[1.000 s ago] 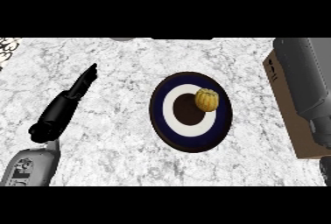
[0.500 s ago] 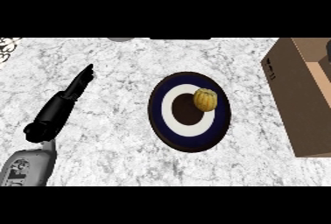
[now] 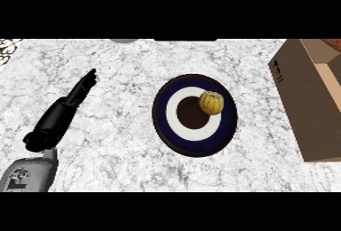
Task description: Pick the sweet potato from the plate and place it in the cardboard box
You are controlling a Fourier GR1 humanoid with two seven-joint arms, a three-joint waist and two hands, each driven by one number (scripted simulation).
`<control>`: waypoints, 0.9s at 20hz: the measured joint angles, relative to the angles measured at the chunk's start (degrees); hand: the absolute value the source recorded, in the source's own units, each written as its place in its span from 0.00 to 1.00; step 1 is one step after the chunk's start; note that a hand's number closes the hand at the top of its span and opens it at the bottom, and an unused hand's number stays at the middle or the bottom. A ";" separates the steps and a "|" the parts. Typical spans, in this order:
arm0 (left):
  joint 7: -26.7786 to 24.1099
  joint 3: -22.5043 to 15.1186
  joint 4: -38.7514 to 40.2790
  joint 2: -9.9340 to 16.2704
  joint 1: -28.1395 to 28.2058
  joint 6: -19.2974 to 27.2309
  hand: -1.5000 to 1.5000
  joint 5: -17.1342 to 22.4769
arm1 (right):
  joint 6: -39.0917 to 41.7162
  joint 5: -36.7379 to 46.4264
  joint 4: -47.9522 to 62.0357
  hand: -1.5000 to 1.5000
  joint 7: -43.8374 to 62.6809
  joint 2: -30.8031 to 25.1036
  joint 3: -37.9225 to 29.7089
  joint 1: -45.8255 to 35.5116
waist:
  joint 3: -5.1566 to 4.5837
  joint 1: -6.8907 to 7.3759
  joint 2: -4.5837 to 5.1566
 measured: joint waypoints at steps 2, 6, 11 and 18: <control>-0.12 0.39 0.58 0.03 -0.43 -0.20 0.50 0.30 | 3.59 -0.92 1.13 1.00 -1.17 -1.26 -0.33 1.14 | -0.01 -0.07 0.00; 0.04 1.58 1.35 0.93 -1.37 -1.12 0.50 1.00 | 9.08 -3.49 2.27 0.00 -3.18 -2.54 -1.51 3.46 | -0.02 -0.11 -0.02; -0.56 2.02 2.82 1.10 -2.15 -1.29 0.50 0.68 | 12.43 -7.77 0.30 0.00 -10.51 -2.65 -2.98 6.28 | -0.01 -0.24 -0.06; 0.34 1.34 1.32 -0.18 -0.99 -0.53 0.50 0.44 | 0.26 -18.17 -6.74 0.00 -19.25 -1.08 -13.15 4.89 | 0.17 -0.63 -0.38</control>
